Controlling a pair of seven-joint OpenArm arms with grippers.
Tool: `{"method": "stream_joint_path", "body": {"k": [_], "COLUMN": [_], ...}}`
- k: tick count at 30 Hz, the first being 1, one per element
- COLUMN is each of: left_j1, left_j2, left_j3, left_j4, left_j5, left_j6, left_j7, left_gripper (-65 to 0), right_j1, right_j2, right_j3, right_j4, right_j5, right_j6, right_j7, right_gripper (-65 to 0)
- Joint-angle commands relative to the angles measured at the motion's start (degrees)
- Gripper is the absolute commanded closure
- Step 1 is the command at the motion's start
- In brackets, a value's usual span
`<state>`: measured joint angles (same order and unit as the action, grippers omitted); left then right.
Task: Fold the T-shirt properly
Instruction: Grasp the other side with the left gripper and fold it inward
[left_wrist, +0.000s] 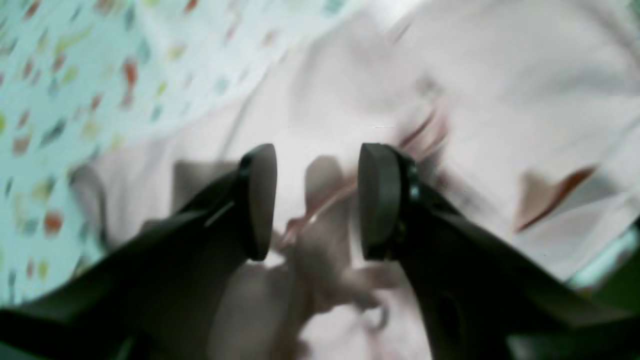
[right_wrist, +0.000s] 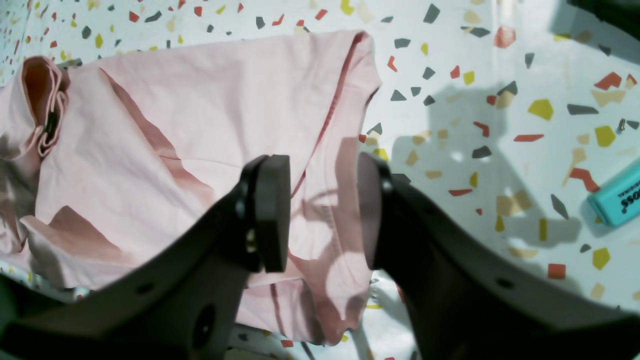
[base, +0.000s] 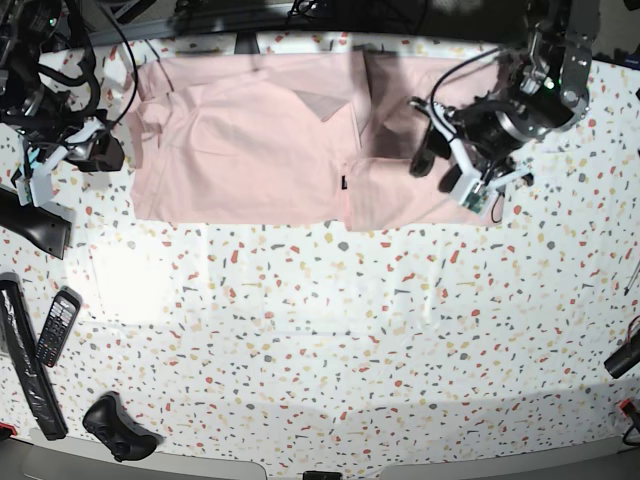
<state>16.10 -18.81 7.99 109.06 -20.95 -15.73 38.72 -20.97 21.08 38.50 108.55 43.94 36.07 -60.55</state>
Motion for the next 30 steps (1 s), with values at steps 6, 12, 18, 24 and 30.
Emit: {"method": "stream_joint_path", "body": {"k": [6,12,18,24,30], "left_j1": [3.39,4.85,4.87,4.26,-0.37], "left_j2": [-0.9,-0.85,2.01,4.63,2.38], "left_j3": [-0.09,0.0,0.0,0.0,-0.17], "left_j4": [0.79,-1.49,-5.07,-5.05,-5.05], "left_j5": [1.86,-0.66,-11.85,-32.37,-38.75], "left_j6": [2.29,2.29,-12.02,-24.27,-24.27], "left_j7": [-2.47,0.2,3.19,16.65,18.21], "left_gripper": [-25.8,-25.8,-25.8,-25.8,-25.8], "right_j1": [0.31,0.31,0.31,0.31,0.33], "right_j2": [0.96,0.96,0.96,0.96,0.98], "right_j3": [0.37,0.37,0.37,0.37,0.37], "right_j4": [0.98,0.98,0.98,0.98,0.98], "right_j5": [1.27,1.27,1.27,1.27,1.03], "right_j6": [0.37,0.37,0.37,0.37,0.37], "right_j7": [0.94,0.94,0.96,0.96,-1.11], "right_gripper": [-21.5,-21.5,-21.5,-21.5,-23.2]}}
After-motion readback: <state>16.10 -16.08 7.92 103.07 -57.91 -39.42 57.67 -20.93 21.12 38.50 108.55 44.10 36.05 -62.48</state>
